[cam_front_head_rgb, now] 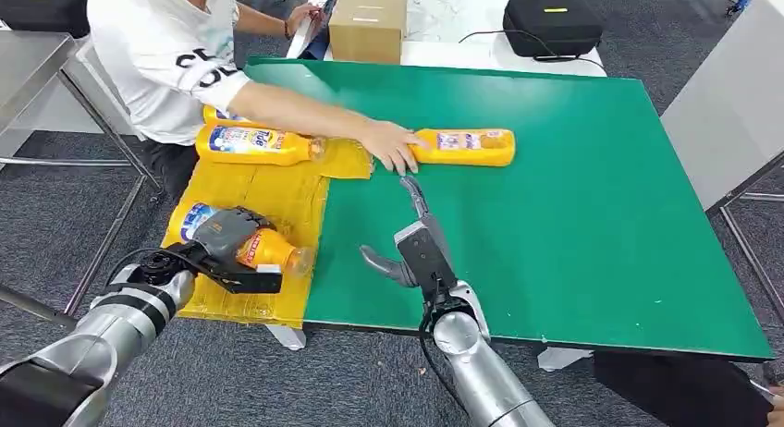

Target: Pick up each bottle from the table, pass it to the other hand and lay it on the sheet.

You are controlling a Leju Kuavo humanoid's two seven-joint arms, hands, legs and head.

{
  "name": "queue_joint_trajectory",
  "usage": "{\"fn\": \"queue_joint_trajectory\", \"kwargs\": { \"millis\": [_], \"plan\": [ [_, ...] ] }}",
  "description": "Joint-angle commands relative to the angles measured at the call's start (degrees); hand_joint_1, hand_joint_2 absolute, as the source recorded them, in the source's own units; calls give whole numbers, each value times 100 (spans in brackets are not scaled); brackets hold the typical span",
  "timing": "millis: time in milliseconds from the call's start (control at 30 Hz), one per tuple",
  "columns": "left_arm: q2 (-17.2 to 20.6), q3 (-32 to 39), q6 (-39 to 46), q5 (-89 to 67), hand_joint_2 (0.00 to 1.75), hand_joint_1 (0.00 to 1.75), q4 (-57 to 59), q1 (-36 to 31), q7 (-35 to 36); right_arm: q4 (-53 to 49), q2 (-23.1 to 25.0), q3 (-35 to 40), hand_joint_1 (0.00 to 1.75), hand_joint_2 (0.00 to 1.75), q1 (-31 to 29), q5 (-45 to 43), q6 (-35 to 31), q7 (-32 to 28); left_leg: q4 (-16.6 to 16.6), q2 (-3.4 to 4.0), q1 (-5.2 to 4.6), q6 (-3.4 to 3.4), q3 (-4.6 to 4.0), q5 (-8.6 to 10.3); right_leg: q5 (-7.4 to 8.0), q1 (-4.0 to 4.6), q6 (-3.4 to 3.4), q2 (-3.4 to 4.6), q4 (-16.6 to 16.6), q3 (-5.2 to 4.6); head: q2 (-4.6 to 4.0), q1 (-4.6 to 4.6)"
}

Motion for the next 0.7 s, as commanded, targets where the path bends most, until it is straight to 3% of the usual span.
{"fn": "queue_joint_trajectory", "kwargs": {
  "millis": [33, 700],
  "plan": [
    [-51, -686, 174, -272, 175, 0, 596, 29, 281, 286, -79, 106, 0, 175, -271, 29, 85, 47, -10, 15, -1, -5, 45, -15, -11, -1, -7, 16, -6, 37, 0, 0],
    [-39, -837, 452, -350, 175, 0, 549, 96, 240, 263, -125, 104, 0, 175, -278, 115, 180, 106, -11, 6, -2, -10, 59, -1, -4, -2, -7, 10, -2, 52, 0, 2]
  ]
}}
